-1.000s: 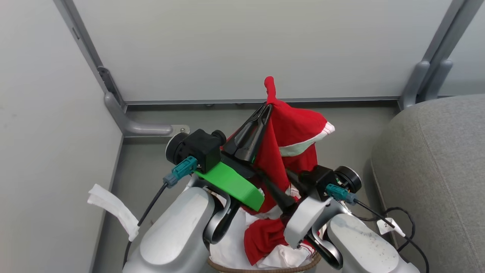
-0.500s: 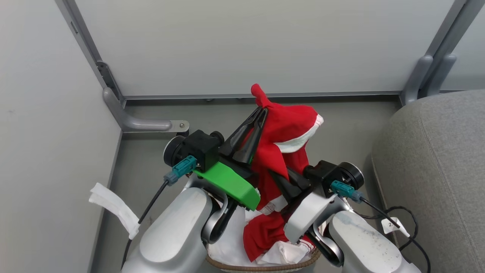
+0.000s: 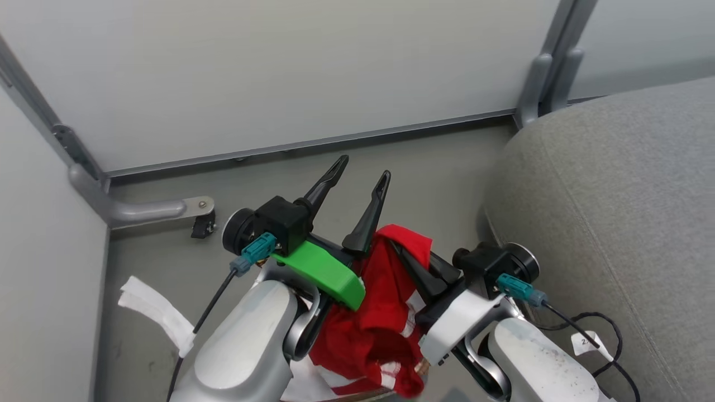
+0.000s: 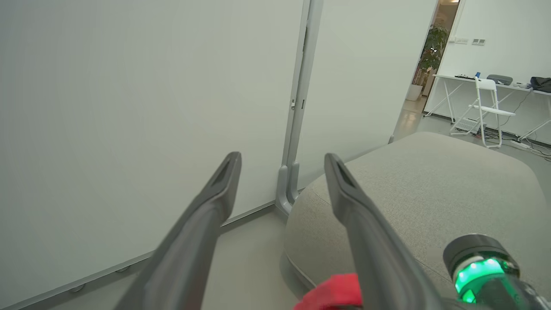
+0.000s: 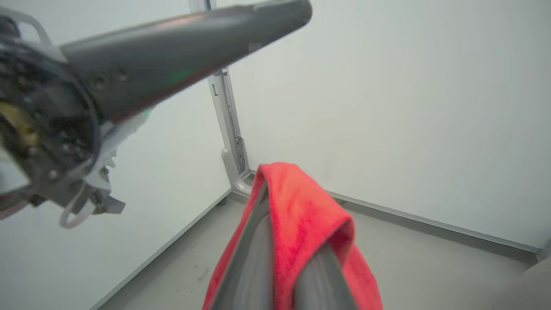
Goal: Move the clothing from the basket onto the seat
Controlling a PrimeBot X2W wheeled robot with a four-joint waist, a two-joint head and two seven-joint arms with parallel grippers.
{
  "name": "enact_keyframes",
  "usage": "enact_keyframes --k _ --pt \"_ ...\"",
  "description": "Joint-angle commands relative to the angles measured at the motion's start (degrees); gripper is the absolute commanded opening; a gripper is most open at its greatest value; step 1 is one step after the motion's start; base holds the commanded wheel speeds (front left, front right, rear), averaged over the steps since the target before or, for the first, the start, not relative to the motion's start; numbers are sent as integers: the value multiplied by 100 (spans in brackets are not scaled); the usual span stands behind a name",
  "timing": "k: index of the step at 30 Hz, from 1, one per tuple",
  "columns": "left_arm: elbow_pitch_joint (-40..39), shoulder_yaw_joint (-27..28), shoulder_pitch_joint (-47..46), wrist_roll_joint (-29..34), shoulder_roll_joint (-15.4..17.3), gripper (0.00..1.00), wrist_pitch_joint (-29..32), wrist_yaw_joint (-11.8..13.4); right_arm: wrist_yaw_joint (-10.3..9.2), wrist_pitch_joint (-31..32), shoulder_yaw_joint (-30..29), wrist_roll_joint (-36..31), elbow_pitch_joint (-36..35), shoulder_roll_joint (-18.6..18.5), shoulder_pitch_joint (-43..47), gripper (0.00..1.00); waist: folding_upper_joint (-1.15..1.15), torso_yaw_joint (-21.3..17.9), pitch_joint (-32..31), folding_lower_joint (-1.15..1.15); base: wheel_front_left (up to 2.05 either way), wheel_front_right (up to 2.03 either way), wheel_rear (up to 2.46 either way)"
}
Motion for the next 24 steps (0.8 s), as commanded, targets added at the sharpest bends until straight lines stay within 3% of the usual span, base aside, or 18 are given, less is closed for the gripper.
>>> enact_keyframes --k 1,16,24 --pt "-11 70 89 42 74 100 -4 -9 -6 -29 13 28 -59 -4 81 0 0 -735 109 0 0 0 0" --pt "-153 41 476 241 168 100 -4 -15 -6 -29 -323 72 -515 -103 448 0 0 -2442 247 0 0 0 0" --pt "-214 -178 461 282 148 100 -4 -14 -6 -29 -723 5 -747 -205 514 0 0 -2869 363 0 0 0 0"
